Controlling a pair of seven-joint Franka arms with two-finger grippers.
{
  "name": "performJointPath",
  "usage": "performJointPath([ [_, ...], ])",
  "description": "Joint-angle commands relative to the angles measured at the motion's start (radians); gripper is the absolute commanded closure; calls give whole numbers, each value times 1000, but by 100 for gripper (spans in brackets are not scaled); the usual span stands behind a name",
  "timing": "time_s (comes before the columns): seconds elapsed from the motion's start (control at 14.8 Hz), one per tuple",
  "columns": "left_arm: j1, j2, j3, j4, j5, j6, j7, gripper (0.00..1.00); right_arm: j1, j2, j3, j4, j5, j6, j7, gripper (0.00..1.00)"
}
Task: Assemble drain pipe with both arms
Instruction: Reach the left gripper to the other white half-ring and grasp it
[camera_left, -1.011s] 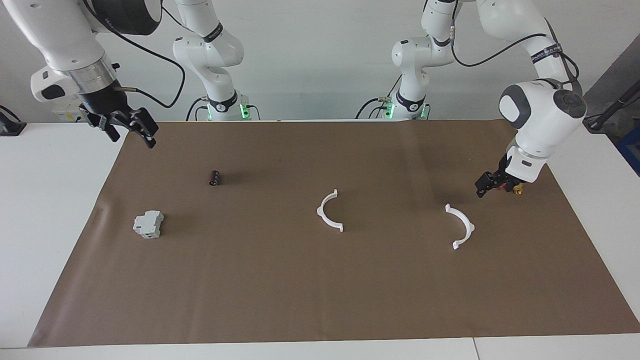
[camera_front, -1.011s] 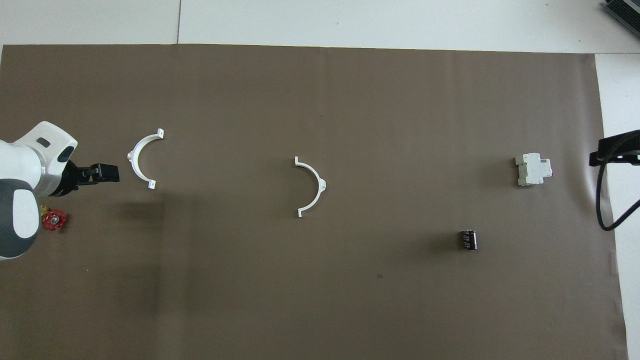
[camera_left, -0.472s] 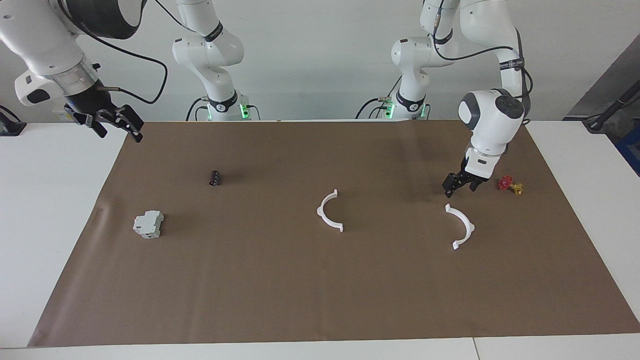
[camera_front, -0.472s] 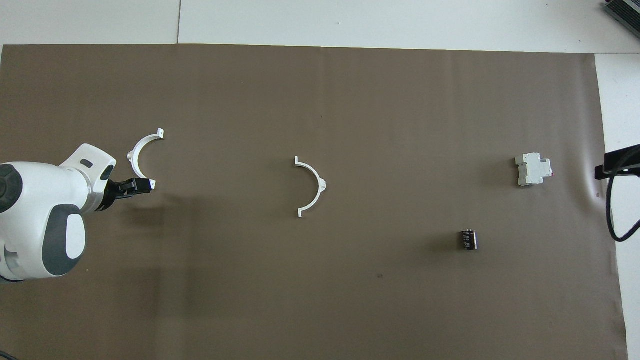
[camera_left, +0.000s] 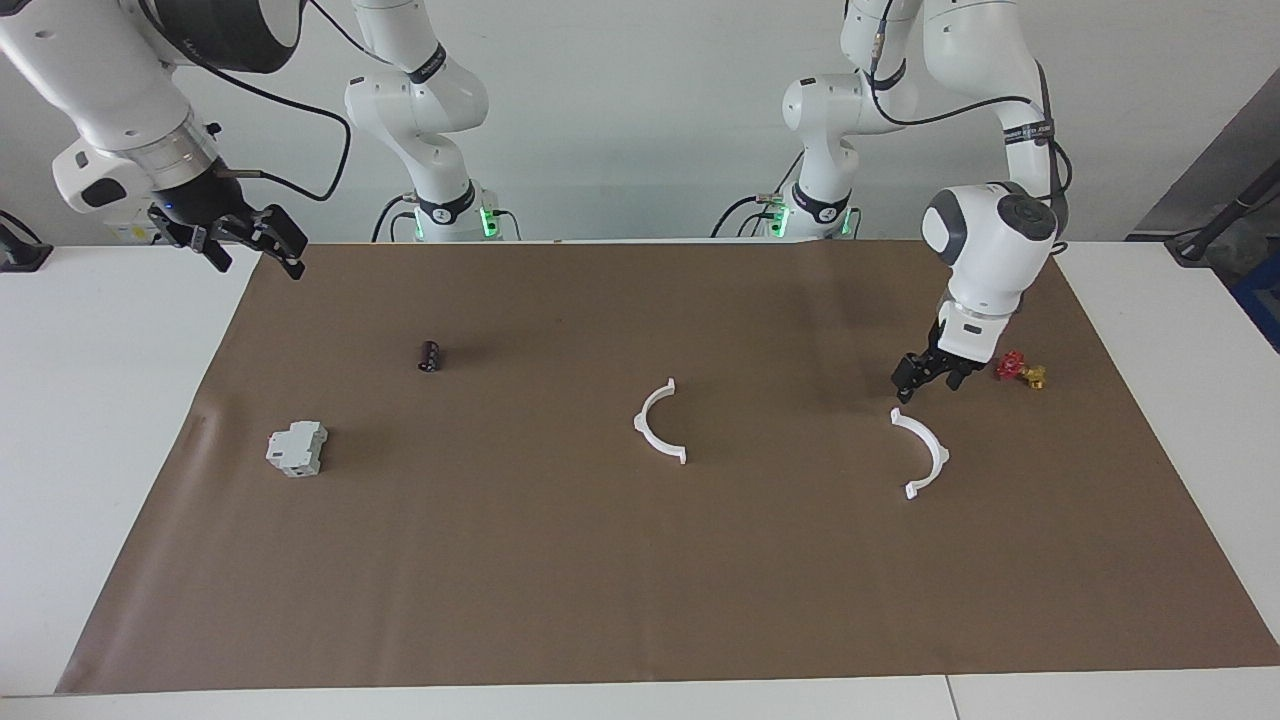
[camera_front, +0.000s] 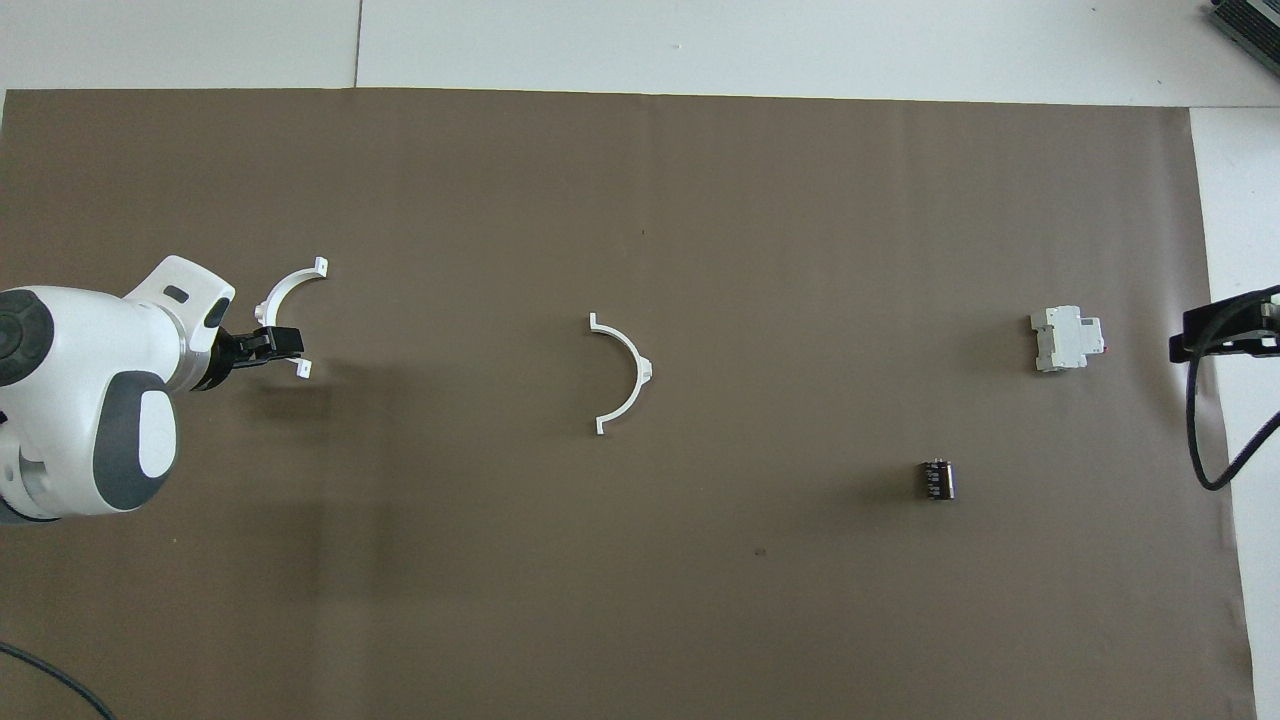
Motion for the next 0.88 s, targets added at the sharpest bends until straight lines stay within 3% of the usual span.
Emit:
performJointPath([
  [0.0, -30, 72, 6, 68, 37, 10, -29, 0, -18, -9, 48, 15, -41, -5, -8, 0],
  [0.27, -50, 123, 6, 147, 110, -15, -80, 0, -9, -12, 50, 13, 43, -2, 39, 0],
  [0.61, -38, 172, 3, 212, 204, -22, -14, 0, -4, -26, 50, -13, 52, 2, 46, 0],
  [0.81, -30, 195, 0, 222, 201, -9, 32, 0, 35, -26, 28, -17, 48, 16, 45, 0],
])
